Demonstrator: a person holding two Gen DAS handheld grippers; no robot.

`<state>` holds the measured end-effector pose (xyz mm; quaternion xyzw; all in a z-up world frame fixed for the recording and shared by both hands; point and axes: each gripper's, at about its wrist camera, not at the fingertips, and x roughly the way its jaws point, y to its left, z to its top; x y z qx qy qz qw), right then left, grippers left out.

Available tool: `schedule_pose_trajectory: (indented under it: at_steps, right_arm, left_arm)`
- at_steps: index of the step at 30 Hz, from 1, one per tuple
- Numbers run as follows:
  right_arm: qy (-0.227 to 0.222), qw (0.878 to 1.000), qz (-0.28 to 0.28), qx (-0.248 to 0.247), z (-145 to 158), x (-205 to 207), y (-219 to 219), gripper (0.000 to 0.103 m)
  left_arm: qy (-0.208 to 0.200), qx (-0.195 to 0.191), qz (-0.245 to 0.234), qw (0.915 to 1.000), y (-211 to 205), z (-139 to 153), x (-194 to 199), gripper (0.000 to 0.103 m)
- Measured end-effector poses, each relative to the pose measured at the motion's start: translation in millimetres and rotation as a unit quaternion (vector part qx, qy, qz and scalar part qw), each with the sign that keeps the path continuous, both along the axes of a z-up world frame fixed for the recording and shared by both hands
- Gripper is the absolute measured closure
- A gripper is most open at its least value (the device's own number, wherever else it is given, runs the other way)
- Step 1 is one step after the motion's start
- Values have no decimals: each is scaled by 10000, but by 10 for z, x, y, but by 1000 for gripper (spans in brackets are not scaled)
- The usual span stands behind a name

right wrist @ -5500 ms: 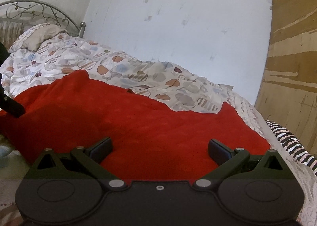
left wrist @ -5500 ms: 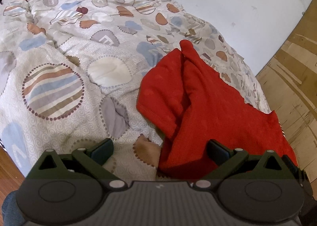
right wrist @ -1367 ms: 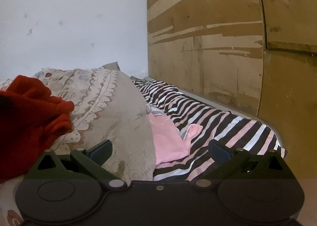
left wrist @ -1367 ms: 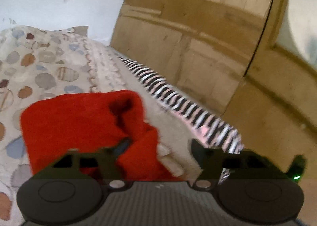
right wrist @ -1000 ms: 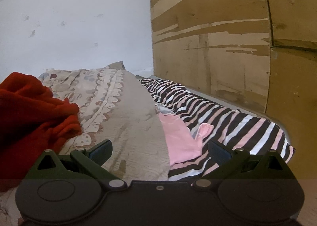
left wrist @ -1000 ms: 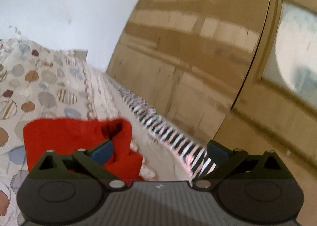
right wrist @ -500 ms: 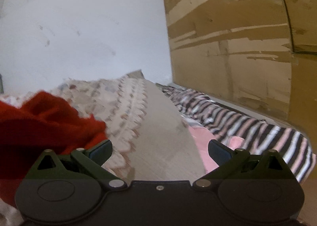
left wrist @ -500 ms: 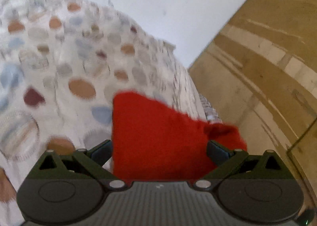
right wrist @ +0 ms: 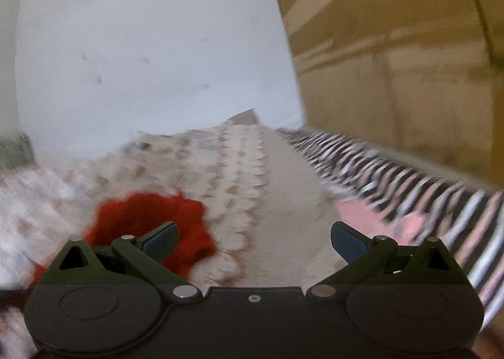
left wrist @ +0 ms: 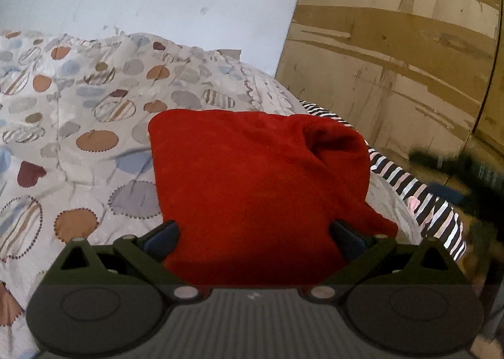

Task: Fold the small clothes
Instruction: 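Tuck the shirt edge with the right gripper while the left gripper presses the bundle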

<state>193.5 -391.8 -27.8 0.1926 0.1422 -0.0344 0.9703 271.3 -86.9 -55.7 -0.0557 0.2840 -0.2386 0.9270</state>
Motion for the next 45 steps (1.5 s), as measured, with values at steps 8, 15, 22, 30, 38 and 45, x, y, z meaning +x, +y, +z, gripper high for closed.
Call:
schedule_pose_trajectory:
  at_steps: [8, 15, 22, 30, 38, 45]
  right_arm:
    - [216, 9786, 1842, 895, 226, 724, 173, 14]
    - [500, 9758, 2128, 58, 144, 789, 381, 82]
    - [634, 9777, 1988, -218, -151, 385, 231, 86]
    - [221, 9757, 1899, 1066, -21, 556, -119, 37]
    - [934, 9699, 1774, 1382, -72, 1327, -4, 96]
    - [732, 9877, 1361, -229, -187, 1112, 207, 95]
  left_arm:
    - [-79, -4, 29, 10000, 26, -24, -60, 0]
    - [-145, 75, -51, 9999, 53, -61, -108, 0]
    - [-330, 353, -233, 9986, 19, -89, -194, 0]
    - [-307, 333, -209, 9988, 33, -94, -185, 0]
    - [-268, 346, -195, 9989, 38, -89, -185, 0]
    - [-456, 710, -141, 9963, -155, -81, -208, 0]
